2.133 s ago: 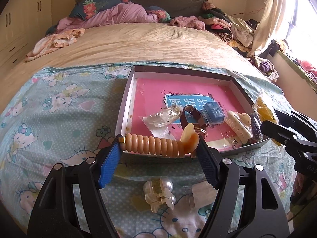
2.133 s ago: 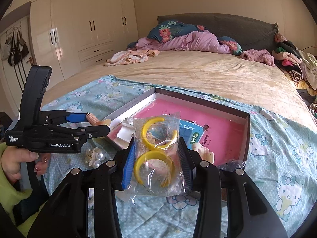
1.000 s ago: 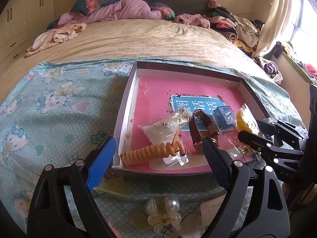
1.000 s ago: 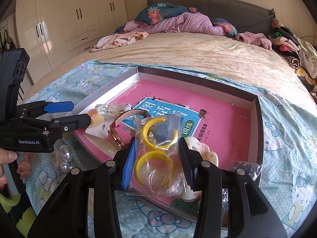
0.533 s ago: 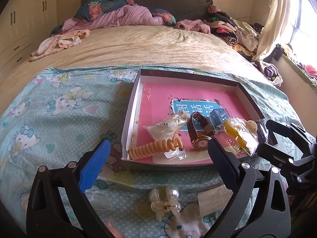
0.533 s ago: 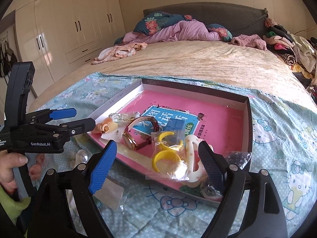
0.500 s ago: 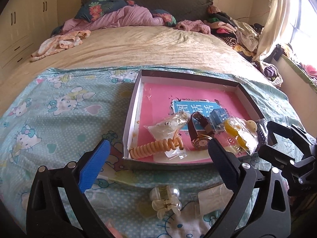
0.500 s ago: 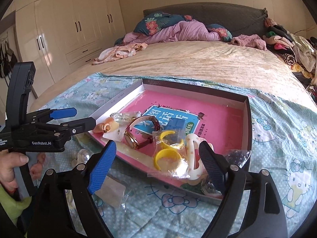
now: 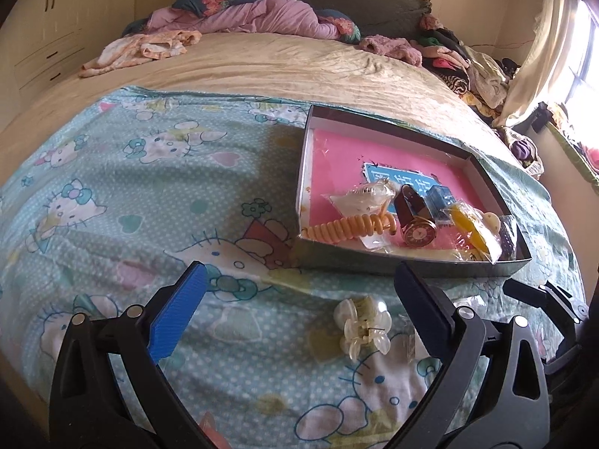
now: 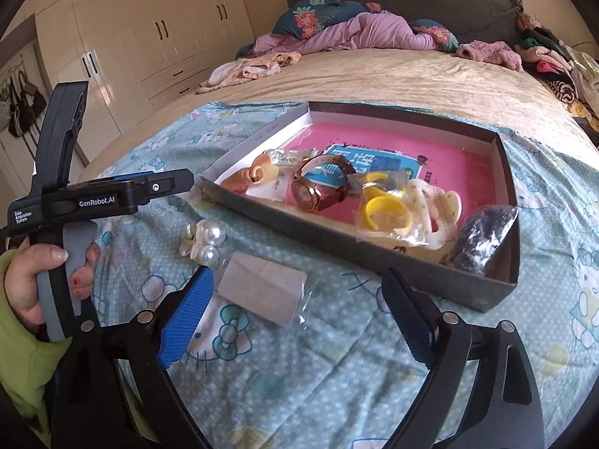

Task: Organize jewelry
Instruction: 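Grasp the pearl claw clip with left tool while right tool grasps the clear plastic bag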

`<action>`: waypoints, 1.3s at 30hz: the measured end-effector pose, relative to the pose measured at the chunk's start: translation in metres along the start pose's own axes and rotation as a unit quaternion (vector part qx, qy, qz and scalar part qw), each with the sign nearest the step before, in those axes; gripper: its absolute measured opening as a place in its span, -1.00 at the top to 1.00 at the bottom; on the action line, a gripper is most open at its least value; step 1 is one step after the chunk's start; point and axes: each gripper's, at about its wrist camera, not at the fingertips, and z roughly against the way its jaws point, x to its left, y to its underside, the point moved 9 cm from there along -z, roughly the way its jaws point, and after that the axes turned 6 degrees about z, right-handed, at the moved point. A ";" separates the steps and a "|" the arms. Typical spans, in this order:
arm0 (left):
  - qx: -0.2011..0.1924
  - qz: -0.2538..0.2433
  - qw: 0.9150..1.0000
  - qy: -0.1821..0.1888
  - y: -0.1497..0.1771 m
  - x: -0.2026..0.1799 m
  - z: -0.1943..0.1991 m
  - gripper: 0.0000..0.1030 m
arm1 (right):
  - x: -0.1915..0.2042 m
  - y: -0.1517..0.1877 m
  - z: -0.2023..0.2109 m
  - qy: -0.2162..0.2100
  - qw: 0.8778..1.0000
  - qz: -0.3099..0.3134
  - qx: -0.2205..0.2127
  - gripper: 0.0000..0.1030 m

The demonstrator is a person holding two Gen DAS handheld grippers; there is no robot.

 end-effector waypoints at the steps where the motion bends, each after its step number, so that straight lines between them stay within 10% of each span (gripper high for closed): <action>1: 0.002 0.002 1.000 0.002 0.002 0.002 0.001 -0.81 | 0.004 0.002 -0.003 -0.003 1.000 0.000 0.004 -0.75; 27: 0.053 0.014 0.997 0.056 0.040 -0.010 -0.009 -0.76 | 0.032 0.014 -0.051 0.051 0.995 0.078 0.028 -0.63; 35: 0.082 -0.006 0.994 0.075 0.052 -0.032 -0.027 0.42 | -0.001 0.020 -0.013 0.066 0.997 0.046 0.008 -0.63; 39: 0.048 -0.028 0.996 0.074 0.044 -0.042 -0.010 0.45 | -0.018 0.020 0.011 0.075 0.997 0.032 -0.006 -0.63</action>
